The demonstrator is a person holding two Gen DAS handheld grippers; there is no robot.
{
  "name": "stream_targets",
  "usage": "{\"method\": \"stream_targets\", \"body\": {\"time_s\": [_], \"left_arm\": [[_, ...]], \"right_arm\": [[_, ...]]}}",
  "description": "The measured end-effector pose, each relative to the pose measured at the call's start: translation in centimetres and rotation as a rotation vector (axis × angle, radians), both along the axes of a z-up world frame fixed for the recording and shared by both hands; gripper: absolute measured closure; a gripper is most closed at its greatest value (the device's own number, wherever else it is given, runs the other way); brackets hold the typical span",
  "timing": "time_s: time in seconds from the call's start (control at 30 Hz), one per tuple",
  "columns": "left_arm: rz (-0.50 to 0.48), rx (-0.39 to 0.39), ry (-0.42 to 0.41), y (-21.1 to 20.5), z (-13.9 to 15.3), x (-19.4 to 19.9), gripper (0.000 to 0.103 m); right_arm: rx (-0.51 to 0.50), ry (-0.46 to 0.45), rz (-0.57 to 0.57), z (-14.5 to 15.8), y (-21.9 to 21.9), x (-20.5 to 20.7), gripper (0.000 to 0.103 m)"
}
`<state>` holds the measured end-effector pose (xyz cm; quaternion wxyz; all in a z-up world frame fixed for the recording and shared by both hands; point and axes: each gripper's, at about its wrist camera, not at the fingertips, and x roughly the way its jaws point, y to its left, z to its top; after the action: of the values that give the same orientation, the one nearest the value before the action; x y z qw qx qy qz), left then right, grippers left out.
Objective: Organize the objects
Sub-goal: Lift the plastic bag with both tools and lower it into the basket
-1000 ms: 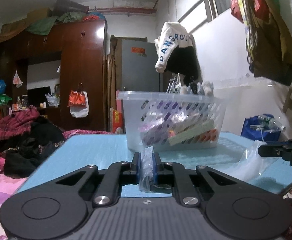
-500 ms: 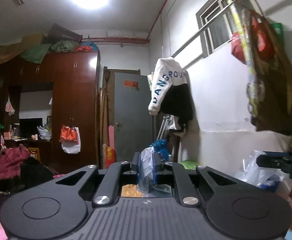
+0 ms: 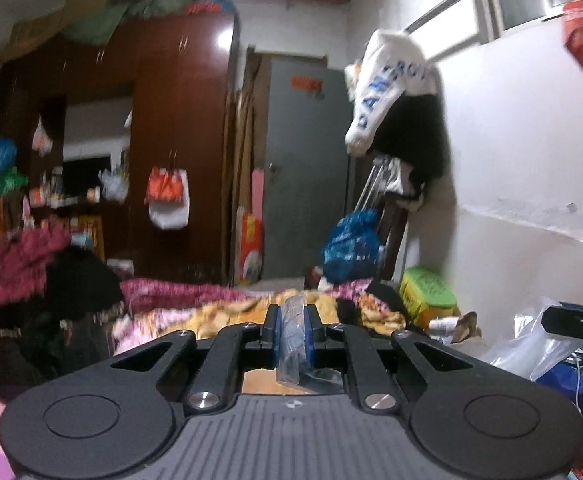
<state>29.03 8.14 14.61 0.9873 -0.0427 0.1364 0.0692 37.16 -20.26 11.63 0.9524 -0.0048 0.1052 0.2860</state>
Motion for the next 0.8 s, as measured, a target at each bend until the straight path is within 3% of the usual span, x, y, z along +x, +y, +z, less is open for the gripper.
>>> {"method": "stream_targets", "body": {"time_s": [0.13,0.23,0.3,0.37,0.4,0.43,0.47,0.5,0.57,0.63,0.8], "left_arm": [[0.003,-0.001,0.061,0.4,-1.8,0.4,0.089],[-0.017,0.001,0.099,0.7,-2.3,0.4,0.082],[-0.032,0.040,0.083,0.3,-2.5,-0.3,0.062],[-0.045,0.063,0.053,-0.2,-2.4,-1.1,0.029],[-0.057,0.073,0.033,-0.5,-2.4,-1.5,0.024],[-0.064,0.082,0.016,-0.8,-2.1,-1.8,0.017],[-0.070,0.089,0.002,-1.0,-2.0,-2.3,0.015],[-0.078,0.091,-0.005,-1.2,-1.8,-2.8,0.014],[-0.088,0.082,-0.014,-1.3,-1.5,-3.5,0.009],[-0.098,0.069,-0.013,-1.5,-1.3,-4.4,0.005],[-0.144,0.054,-0.021,-1.5,-1.3,-7.6,0.005]], "right_arm": [[-0.013,0.074,-0.010,-1.8,0.5,2.4,0.091],[-0.030,0.138,-0.023,-3.1,0.5,3.4,0.089],[-0.043,0.199,-0.025,-3.8,0.3,3.7,0.082],[-0.057,0.240,-0.029,-4.4,0.0,3.8,0.067],[-0.059,0.246,-0.032,-4.4,-0.1,3.7,0.062],[-0.054,0.256,-0.038,-4.5,-0.3,3.6,0.048],[-0.049,0.261,-0.045,-4.5,-0.4,3.4,0.035],[-0.049,0.254,-0.049,-4.3,-0.5,3.2,0.031],[-0.050,0.211,-0.063,-3.9,-0.9,2.5,0.011],[-0.027,0.182,-0.076,-3.4,-1.4,2.0,0.001],[-0.016,0.096,-0.039,-2.4,-2.1,-0.9,0.000]]}}
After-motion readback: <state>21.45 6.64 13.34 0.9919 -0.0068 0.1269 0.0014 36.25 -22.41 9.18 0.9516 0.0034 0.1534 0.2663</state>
